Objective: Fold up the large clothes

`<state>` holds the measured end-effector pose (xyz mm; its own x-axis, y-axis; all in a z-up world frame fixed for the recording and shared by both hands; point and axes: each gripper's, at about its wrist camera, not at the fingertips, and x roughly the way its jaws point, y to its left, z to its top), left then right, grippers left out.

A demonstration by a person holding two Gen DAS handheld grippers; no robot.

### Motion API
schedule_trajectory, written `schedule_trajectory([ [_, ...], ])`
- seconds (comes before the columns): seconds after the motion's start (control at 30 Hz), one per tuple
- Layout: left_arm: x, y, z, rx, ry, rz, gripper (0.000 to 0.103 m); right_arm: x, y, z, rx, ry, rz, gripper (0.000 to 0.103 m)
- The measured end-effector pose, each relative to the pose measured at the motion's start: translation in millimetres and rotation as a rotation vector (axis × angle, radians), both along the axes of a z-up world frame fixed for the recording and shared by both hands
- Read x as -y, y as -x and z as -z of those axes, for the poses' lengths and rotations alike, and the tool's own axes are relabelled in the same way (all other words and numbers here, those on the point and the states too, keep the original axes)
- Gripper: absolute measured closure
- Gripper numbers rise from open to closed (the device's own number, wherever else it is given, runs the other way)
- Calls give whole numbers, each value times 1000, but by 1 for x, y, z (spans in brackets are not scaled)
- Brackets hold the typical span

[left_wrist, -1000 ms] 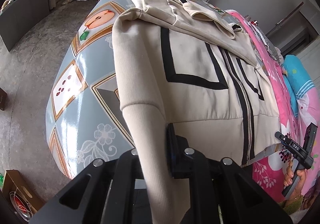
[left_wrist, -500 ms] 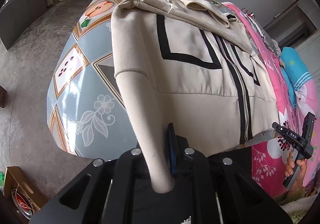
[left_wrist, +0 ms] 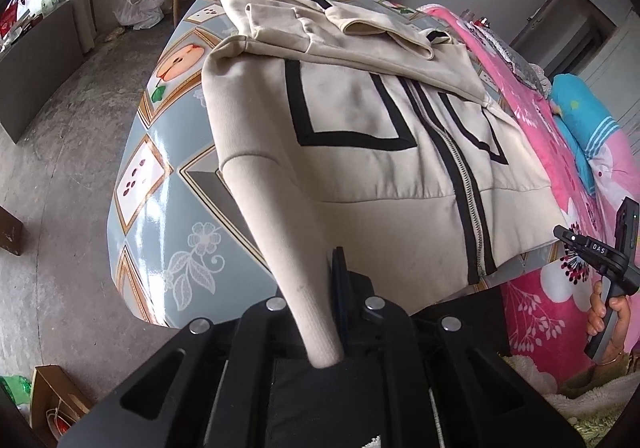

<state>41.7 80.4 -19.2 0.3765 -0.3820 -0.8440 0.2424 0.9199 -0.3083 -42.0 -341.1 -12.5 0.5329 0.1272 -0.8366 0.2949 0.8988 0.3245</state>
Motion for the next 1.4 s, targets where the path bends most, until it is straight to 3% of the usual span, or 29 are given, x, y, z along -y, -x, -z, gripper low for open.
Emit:
schedule_trajectory([
  [0.57, -1, -18, -43, 94, 130, -2, 96, -7, -16, -42, 141, 1, -20, 98],
  [0.87, -4, -49, -72, 156, 200, 2, 96, -5, -48, -78, 242, -1, -60, 98],
  [1.17, -11, -122, -105, 215, 265, -40, 96, 8, -140, -117, 337, -50, -121, 98],
  [1.4, -17, -212, -107, 168, 311, -85, 96, 25, -242, -127, 335, -111, -137, 98],
])
